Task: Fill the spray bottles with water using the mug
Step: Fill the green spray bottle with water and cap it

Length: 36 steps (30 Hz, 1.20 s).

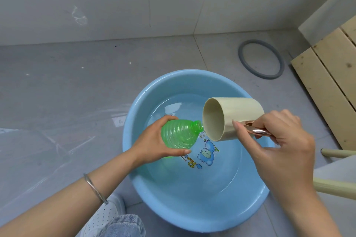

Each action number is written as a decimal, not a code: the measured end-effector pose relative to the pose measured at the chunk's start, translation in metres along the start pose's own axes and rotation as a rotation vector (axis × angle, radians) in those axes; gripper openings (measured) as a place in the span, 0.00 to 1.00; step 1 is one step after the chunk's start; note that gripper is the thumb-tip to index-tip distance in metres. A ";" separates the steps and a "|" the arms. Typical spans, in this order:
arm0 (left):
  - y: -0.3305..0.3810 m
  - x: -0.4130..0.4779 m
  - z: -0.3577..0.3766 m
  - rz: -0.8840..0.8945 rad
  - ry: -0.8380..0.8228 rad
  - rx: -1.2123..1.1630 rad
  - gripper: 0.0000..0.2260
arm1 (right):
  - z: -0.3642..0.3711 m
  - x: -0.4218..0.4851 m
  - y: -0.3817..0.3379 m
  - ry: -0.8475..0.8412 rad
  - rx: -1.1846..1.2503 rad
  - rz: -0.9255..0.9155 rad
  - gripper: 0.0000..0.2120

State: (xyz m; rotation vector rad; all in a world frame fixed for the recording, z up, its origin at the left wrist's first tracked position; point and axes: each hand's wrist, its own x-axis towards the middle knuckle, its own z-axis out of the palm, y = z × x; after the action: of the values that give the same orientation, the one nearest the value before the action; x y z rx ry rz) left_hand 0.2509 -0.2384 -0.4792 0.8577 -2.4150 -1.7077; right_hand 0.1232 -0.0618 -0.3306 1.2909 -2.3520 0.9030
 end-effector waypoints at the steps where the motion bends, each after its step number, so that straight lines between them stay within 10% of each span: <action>1: 0.000 0.000 0.000 0.003 0.000 -0.002 0.38 | 0.001 0.000 -0.001 0.001 -0.019 -0.033 0.17; 19: 0.000 -0.003 0.000 -0.013 0.005 0.000 0.38 | 0.007 -0.004 0.005 0.055 -0.185 -0.412 0.17; 29: 0.012 -0.010 -0.007 -0.053 0.077 -0.160 0.39 | 0.008 -0.031 0.035 0.249 0.614 0.959 0.24; 36: 0.088 -0.013 -0.033 0.052 0.105 -0.304 0.31 | -0.024 -0.026 0.021 0.244 0.919 1.089 0.29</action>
State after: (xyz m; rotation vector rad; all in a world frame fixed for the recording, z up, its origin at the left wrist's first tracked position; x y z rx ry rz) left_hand 0.2378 -0.2404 -0.3848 0.8110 -2.0217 -1.8918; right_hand 0.1191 -0.0208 -0.3343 -0.1431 -2.3845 2.4478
